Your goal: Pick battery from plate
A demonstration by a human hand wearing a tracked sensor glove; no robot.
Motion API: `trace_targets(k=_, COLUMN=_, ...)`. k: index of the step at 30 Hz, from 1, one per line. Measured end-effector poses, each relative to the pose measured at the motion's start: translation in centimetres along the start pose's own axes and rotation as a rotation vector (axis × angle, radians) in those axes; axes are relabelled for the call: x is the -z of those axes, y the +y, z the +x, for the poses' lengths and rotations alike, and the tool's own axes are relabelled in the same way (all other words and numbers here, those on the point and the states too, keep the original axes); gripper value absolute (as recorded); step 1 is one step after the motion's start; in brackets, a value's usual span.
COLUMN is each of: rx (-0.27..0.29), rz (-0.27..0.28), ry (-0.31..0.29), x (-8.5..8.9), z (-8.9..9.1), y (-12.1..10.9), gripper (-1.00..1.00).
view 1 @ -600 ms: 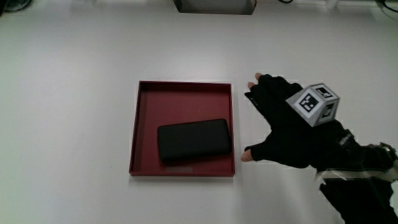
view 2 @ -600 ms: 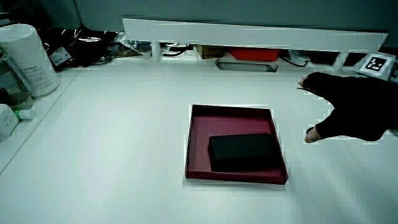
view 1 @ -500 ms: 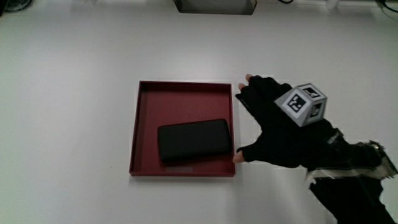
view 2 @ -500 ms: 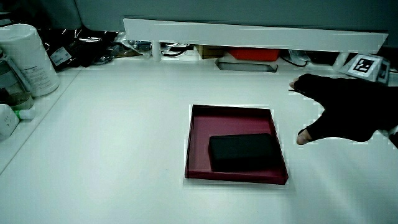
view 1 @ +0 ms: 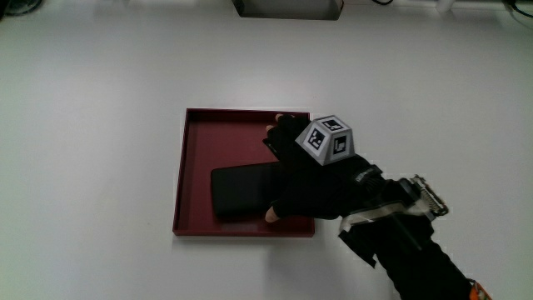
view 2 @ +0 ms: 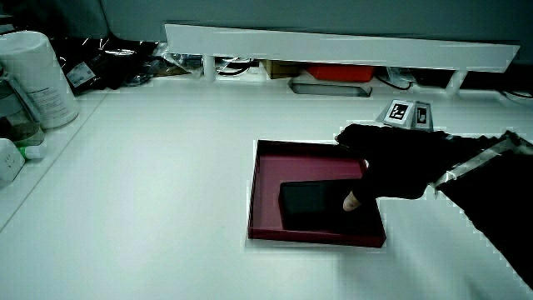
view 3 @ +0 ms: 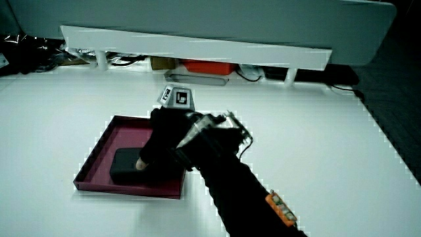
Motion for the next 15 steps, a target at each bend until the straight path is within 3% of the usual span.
trace_targets(k=2, rx=0.006, rz=-0.036, ry=-0.003, x=0.7, z=-0.1, y=1.0, gripper=0.0)
trace_targets(k=10, rx=0.039, rz=-0.084, ry=0.042, x=3.1, z=0.4, y=4.0, gripper=0.0)
trace_targets(k=15, rx=0.053, rz=-0.101, ry=0.039, x=4.4, z=0.4, y=5.3, gripper=0.0)
